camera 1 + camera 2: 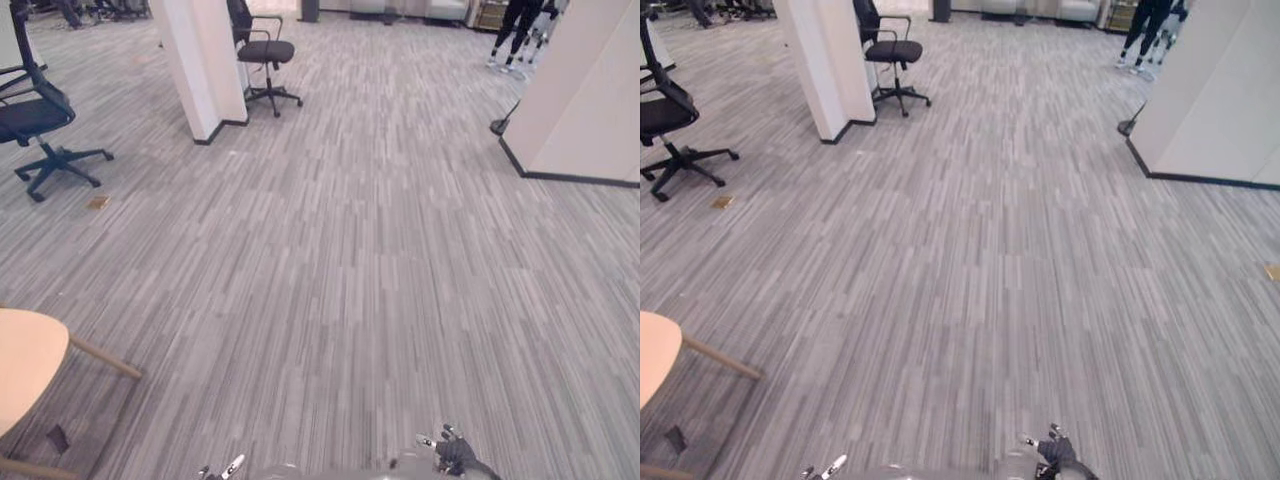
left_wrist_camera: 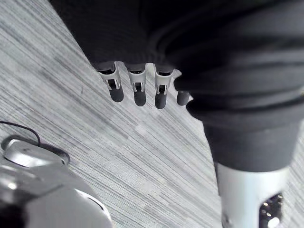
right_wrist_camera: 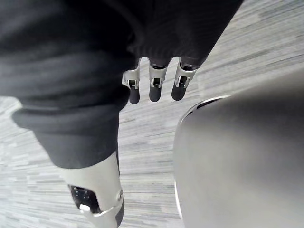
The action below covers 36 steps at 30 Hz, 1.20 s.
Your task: Organize washtable
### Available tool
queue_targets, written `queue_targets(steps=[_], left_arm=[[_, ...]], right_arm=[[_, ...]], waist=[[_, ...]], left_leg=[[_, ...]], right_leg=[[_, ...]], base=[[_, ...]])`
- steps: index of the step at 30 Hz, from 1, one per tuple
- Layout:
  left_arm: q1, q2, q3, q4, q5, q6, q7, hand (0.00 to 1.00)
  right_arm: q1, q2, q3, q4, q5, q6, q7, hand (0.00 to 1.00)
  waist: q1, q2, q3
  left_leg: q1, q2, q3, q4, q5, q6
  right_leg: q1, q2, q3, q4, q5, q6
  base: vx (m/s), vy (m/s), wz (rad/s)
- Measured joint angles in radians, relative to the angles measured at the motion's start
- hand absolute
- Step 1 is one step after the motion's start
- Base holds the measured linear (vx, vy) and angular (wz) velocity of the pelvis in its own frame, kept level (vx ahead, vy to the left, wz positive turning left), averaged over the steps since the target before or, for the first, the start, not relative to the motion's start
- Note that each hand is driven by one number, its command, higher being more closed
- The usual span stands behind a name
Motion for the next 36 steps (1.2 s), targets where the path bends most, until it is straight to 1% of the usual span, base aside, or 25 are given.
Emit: queue_targets(steps=[3, 4, 5, 6, 7, 8, 10, 12, 13, 14, 16, 17, 18, 19, 20, 22, 24, 26, 27, 28, 29, 30, 31, 33, 36], left_arm=[[0.000, -0.024, 0.017, -0.011, 0.011, -0.005, 0.000, 0.00], [0.000, -0.028, 0.018, -0.016, 0.019, -0.008, 0.000, 0.00], [0.001, -0.030, 0.025, -0.026, 0.019, -0.008, 0.001, 0.00], [0.001, -0.029, 0.035, -0.028, 0.019, -0.008, 0.001, 0.00], [-0.007, -0.051, 0.052, -0.013, 0.020, -0.005, 0.003, 0.00], [-0.017, -0.062, 0.058, -0.012, 0.021, -0.007, 0.002, 0.00], [-0.036, -0.072, 0.058, -0.007, 0.025, -0.007, 0.002, 0.00], [-0.063, -0.083, 0.055, -0.011, 0.036, -0.008, 0.000, 0.00], [-0.067, -0.087, 0.054, -0.013, 0.038, -0.008, 0.000, 0.00], [-0.074, -0.091, 0.056, -0.022, 0.039, -0.006, -0.002, 0.00], [-0.074, -0.097, 0.060, -0.047, 0.043, -0.006, -0.002, 0.00], [-0.070, -0.097, 0.070, -0.052, 0.042, -0.005, -0.002, 0.00], [-0.067, -0.097, 0.085, -0.055, 0.042, -0.003, 0.000, 0.00], [-0.065, -0.097, 0.088, -0.060, 0.040, -0.002, 0.000, 0.00], [-0.062, -0.097, 0.090, -0.072, 0.034, -0.001, 0.002, 0.00], [-0.061, -0.096, 0.091, -0.089, 0.023, -0.002, 0.002, 0.00], [-0.058, -0.095, 0.091, -0.106, 0.013, -0.005, 0.003, 0.00], [-0.059, -0.095, 0.094, -0.108, -0.005, -0.008, 0.008, 0.00], [-0.059, -0.095, 0.094, -0.109, -0.005, -0.008, 0.011, 0.00], [-0.056, -0.095, 0.093, -0.109, -0.005, -0.009, 0.018, 0.00], [-0.064, -0.080, 0.098, -0.107, -0.023, -0.010, 0.023, 0.00], [-0.065, -0.064, 0.092, -0.106, -0.023, -0.014, 0.023, 0.00], [-0.065, -0.056, 0.090, -0.106, -0.023, -0.019, 0.023, 0.00], [-0.064, -0.047, 0.092, -0.104, -0.029, -0.021, 0.026, 0.00], [-0.039, -0.049, 0.079, -0.104, -0.034, -0.023, 0.026, 0.00]], right_arm=[[0.002, 0.004, 0.002, -0.037, 0.015, 0.000, 0.000, 0.00], [0.005, 0.004, 0.015, -0.047, 0.015, 0.001, 0.000, 0.00], [0.006, 0.005, 0.036, -0.048, 0.015, 0.002, -0.001, 0.00], [0.006, 0.007, 0.044, -0.048, 0.018, 0.004, 0.000, 0.00], [-0.001, 0.003, 0.053, -0.045, 0.022, 0.007, 0.001, 0.00], [-0.002, -0.002, 0.065, -0.050, 0.022, 0.005, 0.001, 0.00], [-0.006, -0.011, 0.065, -0.056, 0.027, 0.004, 0.001, 0.00], [-0.007, -0.009, 0.070, -0.055, 0.025, 0.005, 0.000, 0.00], [-0.007, -0.009, 0.070, -0.054, 0.025, 0.005, 0.000, 0.00], [-0.008, -0.008, 0.070, -0.056, 0.024, 0.005, 0.000, 0.00], [-0.004, -0.009, 0.070, -0.062, 0.025, 0.005, 0.000, 0.00], [0.002, -0.009, 0.070, -0.063, 0.025, 0.007, -0.001, 0.00], [0.013, -0.006, 0.069, -0.072, 0.028, 0.007, -0.003, 0.00], [0.019, -0.006, 0.069, -0.075, 0.029, 0.007, -0.004, 0.00], [0.027, -0.003, 0.068, -0.076, 0.037, 0.007, -0.006, 0.00], [0.037, 0.002, 0.068, -0.072, 0.037, 0.009, -0.007, 0.00], [0.037, 0.004, 0.062, -0.056, 0.037, 0.009, -0.007, 0.00], [0.033, 0.014, 0.026, -0.050, 0.038, 0.013, -0.008, 0.00], [0.036, 0.015, 0.024, -0.050, 0.037, 0.013, -0.008, 0.00], [0.044, 0.016, 0.019, -0.050, 0.036, 0.013, -0.008, 0.00], [0.044, 0.037, 0.015, -0.040, 0.036, 0.016, -0.010, 0.00], [0.044, 0.055, 0.025, -0.040, 0.036, 0.014, -0.007, 0.00], [0.042, 0.066, 0.027, -0.042, 0.033, 0.013, -0.005, 0.00], [0.039, 0.080, 0.024, -0.041, 0.035, 0.010, -0.006, 0.00], [0.037, 0.081, -0.005, -0.041, 0.035, 0.009, -0.007, 0.00]], waist=[[-0.005, 0.022, 0.013], [-0.008, 0.023, 0.013], [-0.008, 0.015, 0.014], [-0.008, 0.007, 0.015], [0.004, 0.030, 0.008], [0.003, 0.038, 0.013], [0.000, 0.039, 0.022], [-0.002, 0.035, 0.016], [-0.005, 0.037, 0.015], [-0.020, 0.048, 0.009], [-0.024, 0.059, 0.008], [-0.022, 0.061, 0.009], [-0.021, 0.063, 0.012], [-0.022, 0.065, 0.012], [-0.020, 0.063, 0.013], [-0.016, 0.055, 0.012], [-0.003, 0.047, 0.012], [0.005, 0.037, 0.017], [0.005, 0.036, 0.018], [0.005, 0.037, 0.017], [0.014, -0.005, 0.008], [0.009, -0.030, 0.002], [0.009, -0.040, 0.001], [0.034, -0.048, 0.001], [0.036, -0.037, 0.001]], left_leg=[[0.086, 0.049, -0.012, -0.038, -0.004, -0.007], [0.107, 0.061, -0.016, -0.051, -0.020, -0.035], [0.137, 0.063, -0.035, -0.071, -0.049, -0.083], [0.151, 0.062, -0.045, -0.069, -0.061, -0.096], [0.163, 0.088, -0.064, -0.058, -0.057, -0.106], [0.163, 0.095, -0.090, -0.044, -0.035, -0.122], [0.185, 0.094, -0.118, -0.055, -0.018, -0.140], [0.210, 0.091, -0.145, -0.054, 0.018, -0.154], [0.204, 0.092, -0.154, -0.033, 0.027, -0.153], [0.157, 0.102, -0.177, 0.073, 0.041, -0.163], [0.034, 0.130, -0.176, 0.326, 0.132, -0.231], [-0.047, 0.167, -0.151, 0.493, 0.272, -0.282], [-0.117, 0.215, -0.109, 0.639, 0.313, -0.272], [-0.153, 0.242, -0.076, 0.708, 0.296, -0.250], [-0.207, 0.271, -0.019, 0.776, 0.255, -0.188], [-0.282, 0.280, 0.046, 0.768, 0.195, -0.157], [-0.334, 0.277, 0.112, 0.657, 0.146, -0.153], [-0.340, 0.251, 0.175, 0.349, 0.143, -0.146], [-0.337, 0.237, 0.177, 0.259, 0.152, -0.143], [-0.329, 0.213, 0.167, 0.086, 0.228, -0.112], [-0.301, 0.157, 0.170, 0.066, 0.237, -0.116], [-0.301, 0.139, 0.165, 0.053, 0.235, -0.110], [-0.306, 0.137, 0.164, 0.059, 0.232, -0.105], [-0.317, 0.147, 0.161, 0.092, 0.228, -0.099], [-0.262, 0.162, 0.163, 0.086, 0.227, -0.100]], right_leg=[[-0.015, 0.038, -0.070, -0.329, -0.001, -0.031], [-0.021, 0.049, -0.065, -0.483, 0.045, -0.038], [-0.023, 0.050, -0.056, -0.600, 0.130, -0.050], [-0.023, 0.051, -0.044, -0.608, 0.226, -0.049], [-0.022, 0.066, -0.048, -0.565, 0.213, -0.056], [-0.027, 0.063, -0.050, -0.519, 0.154, -0.058], [-0.050, 0.050, -0.053, -0.432, 0.084, -0.063], [-0.057, 0.042, -0.060, -0.336, -0.021, -0.065], [-0.050, 0.044, -0.065, -0.331, -0.038, -0.068], [-0.029, 0.050, -0.081, -0.336, -0.065, -0.067], [0.019, 0.070, -0.092, -0.370, -0.086, -0.073], [0.068, 0.094, -0.100, -0.411, -0.093, -0.083], [0.123, 0.115, -0.109, -0.451, -0.102, -0.095], [0.154, 0.125, -0.111, -0.473, -0.105, -0.101], [0.213, 0.133, -0.115, -0.514, -0.110, -0.105], [0.292, 0.133, -0.123, -0.590, -0.103, -0.091], [0.348, 0.118, -0.123, -0.636, -0.097, -0.073], [0.409, 0.081, -0.143, -0.649, -0.099, -0.051], [0.423, 0.071, -0.149, -0.646, -0.103, -0.043], [0.449, 0.061, -0.153, -0.642, -0.119, -0.014], [0.458, 0.018, -0.146, -0.641, -0.136, 0.019], [0.464, 0.011, -0.146, -0.661, -0.116, 0.015], [0.466, 0.013, -0.142, -0.678, -0.095, 0.018], [0.484, 0.026, -0.123, -0.719, -0.024, 0.027], [0.516, 0.035, -0.081, -0.737, 0.064, 0.037]], base=[[0.34, -0.139, 0.33], [0.38, -0.233, 0.44], [0.43, -0.263, 0.39], [0.43, -0.252, 0.09], [0.45, -0.294, 0.00], [0.45, -0.291, -0.03], [0.39, -0.257, 0.05], [0.46, -0.304, 0.10], [0.40, -0.294, 0.22], [0.47, -0.330, 0.23], [0.40, -0.220, 0.07], [0.44, -0.151, -0.09], [0.45, -0.125, -0.09], [0.42, -0.073, -0.02], [0.32, -0.025, 0.00], [0.34, 0.020, 0.03], [0.34, 0.081, -0.07], [0.38, 0.164, 0.06], [0.36, 0.238, 0.24], [0.46, 0.298, 0.17], [0.48, 0.274, 0.26], [0.40, 0.197, 0.21], [0.34, 0.163, 0.12], [0.32, 0.152, -0.13], [0.18, 0.041, -0.14]])
